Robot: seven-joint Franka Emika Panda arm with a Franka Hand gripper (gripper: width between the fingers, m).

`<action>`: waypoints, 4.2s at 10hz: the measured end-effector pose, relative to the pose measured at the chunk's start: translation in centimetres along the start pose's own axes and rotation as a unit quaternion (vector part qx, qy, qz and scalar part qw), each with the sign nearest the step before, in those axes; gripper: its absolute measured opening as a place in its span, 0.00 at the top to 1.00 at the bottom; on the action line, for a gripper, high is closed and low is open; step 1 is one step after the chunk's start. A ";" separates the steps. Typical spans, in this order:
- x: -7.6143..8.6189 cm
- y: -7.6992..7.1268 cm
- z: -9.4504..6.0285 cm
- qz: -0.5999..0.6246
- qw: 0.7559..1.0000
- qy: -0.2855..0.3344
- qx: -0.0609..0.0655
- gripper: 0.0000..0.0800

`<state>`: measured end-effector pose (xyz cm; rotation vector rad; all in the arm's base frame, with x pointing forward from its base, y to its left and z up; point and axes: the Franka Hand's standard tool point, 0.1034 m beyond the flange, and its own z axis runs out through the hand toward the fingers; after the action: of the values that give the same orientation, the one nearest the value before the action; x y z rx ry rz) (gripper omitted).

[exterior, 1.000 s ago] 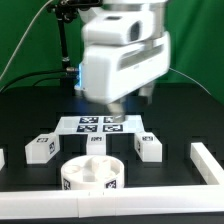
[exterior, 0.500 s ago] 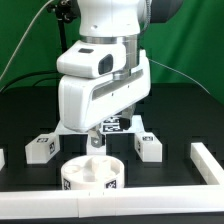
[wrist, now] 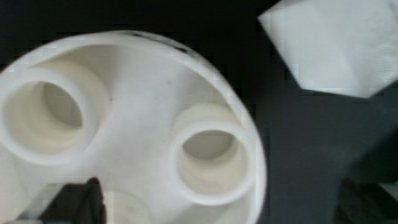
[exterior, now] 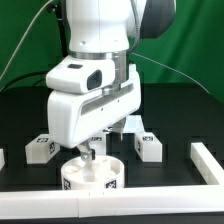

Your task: Assemble stool

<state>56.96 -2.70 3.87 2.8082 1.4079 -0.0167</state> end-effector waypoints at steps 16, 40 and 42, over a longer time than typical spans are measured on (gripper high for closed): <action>0.7 -0.6 2.1 -0.014 1.000 -0.001 0.003 0.60; 12.1 -6.8 2.4 -0.102 0.994 0.026 0.025 0.20; 12.1 -6.8 2.4 -0.102 0.994 0.026 0.025 0.19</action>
Offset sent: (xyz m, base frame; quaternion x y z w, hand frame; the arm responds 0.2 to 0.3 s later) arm 0.0026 0.0062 -0.0103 -0.0037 0.0063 0.0069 1.0000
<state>58.68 11.08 1.42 2.7077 1.7252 0.0200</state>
